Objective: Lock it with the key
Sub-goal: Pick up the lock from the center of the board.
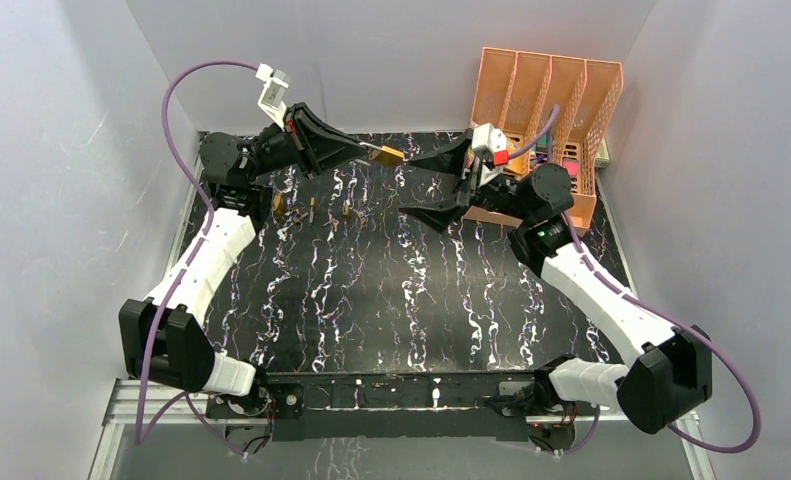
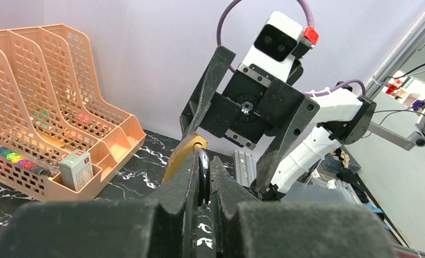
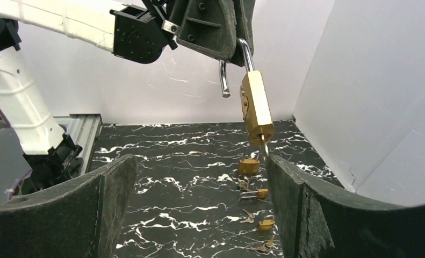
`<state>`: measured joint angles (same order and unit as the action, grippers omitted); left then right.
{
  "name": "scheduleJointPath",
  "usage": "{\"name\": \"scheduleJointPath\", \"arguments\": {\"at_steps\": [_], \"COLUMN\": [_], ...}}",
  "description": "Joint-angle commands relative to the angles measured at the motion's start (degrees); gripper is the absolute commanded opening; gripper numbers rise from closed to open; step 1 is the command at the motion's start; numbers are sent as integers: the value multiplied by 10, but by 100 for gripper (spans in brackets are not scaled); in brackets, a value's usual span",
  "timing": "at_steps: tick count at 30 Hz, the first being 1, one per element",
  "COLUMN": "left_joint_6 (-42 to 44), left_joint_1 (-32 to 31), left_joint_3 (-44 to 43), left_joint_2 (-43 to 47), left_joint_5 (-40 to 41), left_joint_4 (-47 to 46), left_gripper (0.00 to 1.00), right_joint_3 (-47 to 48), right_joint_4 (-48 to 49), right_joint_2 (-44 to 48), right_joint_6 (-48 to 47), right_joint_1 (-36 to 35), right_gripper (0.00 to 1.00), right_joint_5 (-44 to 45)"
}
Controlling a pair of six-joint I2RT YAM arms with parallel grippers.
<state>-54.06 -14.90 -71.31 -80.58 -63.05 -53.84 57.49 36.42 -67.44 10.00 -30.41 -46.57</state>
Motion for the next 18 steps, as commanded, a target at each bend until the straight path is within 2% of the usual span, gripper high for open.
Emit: {"name": "scheduleJointPath", "arguments": {"at_steps": [1, 9, 16, 18], "left_joint_6": [-18, -18, -12, -11], "left_joint_1": [-17, -18, -14, -14], "left_joint_3": [-20, -19, -20, -21], "left_joint_2": [24, 28, 29, 29], "left_joint_5": [4, 5, 2, 4], "left_joint_4": [-40, -52, -48, -47], "left_gripper": [0, 0, 0, 0], "right_joint_3": [27, 31, -6, -5], "right_joint_4": [117, 141, 103, 88], "right_joint_2": [-33, -43, 30, 41], "right_joint_6": [60, 44, -35, -47], "right_joint_1": [-7, -7, -6, -3], "right_gripper": [97, 95, 97, 97], "right_joint_5": [-17, 52, 160, 162]}}
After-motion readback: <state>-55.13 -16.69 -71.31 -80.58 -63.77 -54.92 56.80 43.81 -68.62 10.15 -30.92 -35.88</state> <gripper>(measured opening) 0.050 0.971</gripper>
